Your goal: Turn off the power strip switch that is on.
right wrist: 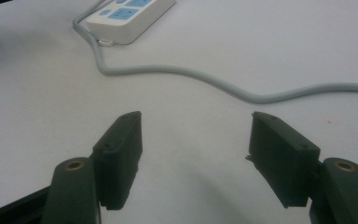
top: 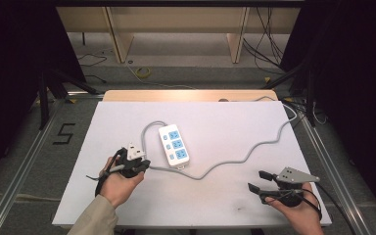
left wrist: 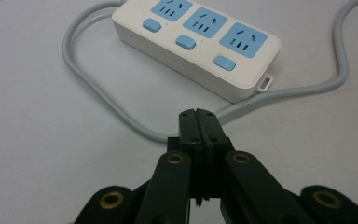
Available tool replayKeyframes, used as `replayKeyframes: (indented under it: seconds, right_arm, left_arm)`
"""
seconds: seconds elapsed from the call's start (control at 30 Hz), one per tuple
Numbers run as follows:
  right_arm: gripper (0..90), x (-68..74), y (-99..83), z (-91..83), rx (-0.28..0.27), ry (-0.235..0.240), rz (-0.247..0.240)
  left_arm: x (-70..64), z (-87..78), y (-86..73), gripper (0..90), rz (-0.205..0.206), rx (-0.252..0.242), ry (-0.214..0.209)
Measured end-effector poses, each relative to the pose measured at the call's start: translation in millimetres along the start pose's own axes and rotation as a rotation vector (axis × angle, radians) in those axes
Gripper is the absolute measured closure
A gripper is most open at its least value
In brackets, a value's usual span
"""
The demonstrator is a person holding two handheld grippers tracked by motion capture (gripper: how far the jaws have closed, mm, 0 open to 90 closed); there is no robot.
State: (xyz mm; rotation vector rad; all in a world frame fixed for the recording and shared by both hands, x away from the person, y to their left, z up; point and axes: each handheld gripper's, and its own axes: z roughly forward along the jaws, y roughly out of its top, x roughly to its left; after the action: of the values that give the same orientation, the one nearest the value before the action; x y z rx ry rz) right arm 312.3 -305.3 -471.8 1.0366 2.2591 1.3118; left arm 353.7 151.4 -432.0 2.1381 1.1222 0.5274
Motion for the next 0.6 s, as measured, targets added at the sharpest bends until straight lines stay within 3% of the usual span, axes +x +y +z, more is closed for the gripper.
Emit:
replayKeyframes:
  seconds: [0.6]
  right_arm:
    - [35.5, -0.1, 0.3, -0.4, -0.003, -0.001, 0.000]
  left_arm:
    - [-6.1, 7.5, 9.5, 89.8, 0.009, 0.000, -0.009]
